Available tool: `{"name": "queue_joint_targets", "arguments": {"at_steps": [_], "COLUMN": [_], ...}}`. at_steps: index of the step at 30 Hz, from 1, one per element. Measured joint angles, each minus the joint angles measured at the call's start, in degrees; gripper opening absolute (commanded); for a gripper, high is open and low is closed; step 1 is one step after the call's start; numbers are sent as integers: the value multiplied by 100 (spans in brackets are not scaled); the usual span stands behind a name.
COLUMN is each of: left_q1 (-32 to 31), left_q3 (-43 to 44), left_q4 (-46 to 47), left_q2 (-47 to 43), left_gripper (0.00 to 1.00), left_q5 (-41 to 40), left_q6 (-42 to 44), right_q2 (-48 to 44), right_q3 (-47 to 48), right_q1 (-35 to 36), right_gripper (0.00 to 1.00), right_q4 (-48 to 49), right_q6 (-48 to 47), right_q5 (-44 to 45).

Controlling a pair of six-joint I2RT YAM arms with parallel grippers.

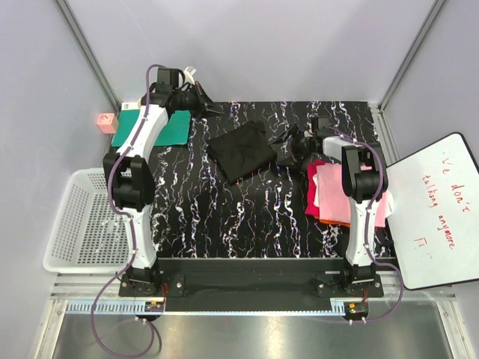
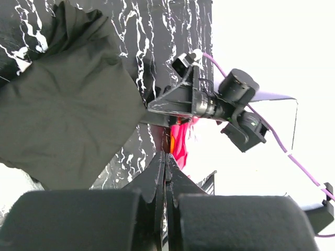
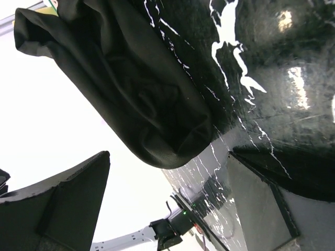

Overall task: Fold and stack the t-shirts
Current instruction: Neatly place the folded tshirt to the corner

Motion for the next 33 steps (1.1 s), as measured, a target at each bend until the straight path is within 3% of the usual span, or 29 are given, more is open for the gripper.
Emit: {"name": "queue_joint_targets", "arguments": {"at_steps": [15, 18, 19, 20, 22, 28, 33], "left_q1": [24, 24, 26, 28, 37, 61, 61], "left_q3": [-584, -649, -680, -699, -765, -1010, -1364], "left_q4": [-63, -68, -83, -101, -131, -186, -203], "left_q2": [-55, -79, -103, -125, -208, -540, -861], "left_gripper": [0, 2, 3, 4, 5, 6, 6], "left_q5": [79, 81, 83, 83, 81, 103, 144], "left_q6": [2, 20, 33, 39, 79, 155, 260], "right_q2": [459, 608, 658, 717, 820, 949, 629], "right_q3": [472, 682, 743, 787, 844, 894, 848], "right_q1": [240, 337, 369, 398, 452, 503, 507], "right_gripper": [100, 80, 67, 32, 3, 0, 0], "right_q4": [407, 457, 474, 490, 505, 396, -201], "right_q6": [205, 254, 269, 282, 267, 223, -356], "right_q5": [-297, -299, -275, -249, -168, -17, 337]}}
